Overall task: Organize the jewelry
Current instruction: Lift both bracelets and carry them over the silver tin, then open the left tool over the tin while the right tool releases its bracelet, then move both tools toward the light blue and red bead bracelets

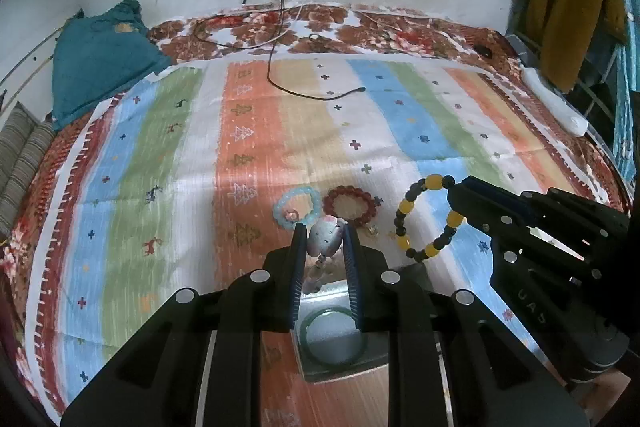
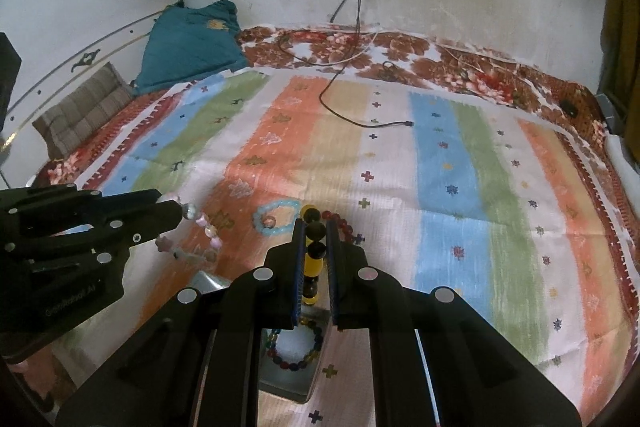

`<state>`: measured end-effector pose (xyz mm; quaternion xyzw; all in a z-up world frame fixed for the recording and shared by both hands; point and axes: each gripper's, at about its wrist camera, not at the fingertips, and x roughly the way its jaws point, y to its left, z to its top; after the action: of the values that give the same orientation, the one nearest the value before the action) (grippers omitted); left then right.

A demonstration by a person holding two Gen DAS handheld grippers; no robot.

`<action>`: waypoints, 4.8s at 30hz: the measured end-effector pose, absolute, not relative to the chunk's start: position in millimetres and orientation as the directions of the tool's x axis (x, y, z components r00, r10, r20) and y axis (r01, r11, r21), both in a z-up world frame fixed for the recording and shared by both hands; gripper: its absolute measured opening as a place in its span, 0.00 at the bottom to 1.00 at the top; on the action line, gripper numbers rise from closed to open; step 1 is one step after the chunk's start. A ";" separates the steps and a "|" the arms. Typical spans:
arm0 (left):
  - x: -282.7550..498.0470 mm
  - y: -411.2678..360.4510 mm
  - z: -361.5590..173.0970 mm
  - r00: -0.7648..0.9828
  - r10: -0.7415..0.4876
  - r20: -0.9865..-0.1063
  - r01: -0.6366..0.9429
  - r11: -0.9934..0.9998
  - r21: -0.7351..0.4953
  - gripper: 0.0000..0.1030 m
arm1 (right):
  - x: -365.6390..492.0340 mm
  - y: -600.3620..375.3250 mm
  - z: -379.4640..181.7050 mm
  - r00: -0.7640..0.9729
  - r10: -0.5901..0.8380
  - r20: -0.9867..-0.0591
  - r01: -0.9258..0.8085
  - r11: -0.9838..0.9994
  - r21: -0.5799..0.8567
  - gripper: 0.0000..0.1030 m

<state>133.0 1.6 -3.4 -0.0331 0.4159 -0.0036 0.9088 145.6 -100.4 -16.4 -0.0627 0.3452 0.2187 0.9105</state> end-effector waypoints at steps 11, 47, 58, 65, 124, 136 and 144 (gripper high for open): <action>108.2 -2.4 -0.4 0.675 -0.045 -0.737 -0.010 0.997 -0.070 0.18 | 121.0 -105.1 -14.2 0.672 0.369 -0.642 -0.449 0.892 0.043 0.11; 95.0 7.6 -8.3 0.654 0.003 -0.756 -0.080 0.995 -0.065 0.37 | 123.6 -124.8 -30.0 0.628 0.314 -0.712 -0.362 0.928 0.089 0.39; 111.4 17.0 -18.3 0.627 0.023 -0.779 -0.113 0.992 -0.062 0.55 | 132.4 -121.8 -31.4 0.630 0.289 -0.721 -0.358 0.932 0.060 0.52; 128.5 22.5 -24.8 0.605 0.052 -0.794 -0.127 0.991 -0.032 0.62 | 145.0 -120.5 -34.2 0.617 0.281 -0.735 -0.353 0.934 0.060 0.60; 261.8 54.1 -104.4 0.418 0.061 -0.906 -0.083 0.996 0.029 0.78 | 271.4 -85.5 -119.5 0.429 0.166 -0.888 -0.343 0.939 0.010 0.75; 287.3 51.9 -129.4 0.372 0.047 -0.927 -0.054 0.998 0.029 0.78 | 295.9 -78.1 -141.0 0.396 0.142 -0.907 -0.338 0.941 -0.001 0.75; 301.8 55.5 -149.3 0.337 0.053 -0.940 -0.061 0.998 0.034 0.78 | 308.8 -76.4 -160.1 0.365 0.117 -0.924 -0.335 0.942 -0.013 0.75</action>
<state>301.8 55.5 -149.3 -0.0035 0.5748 0.0346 0.8175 308.8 -76.4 -160.1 -0.0999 0.5465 0.1379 0.8200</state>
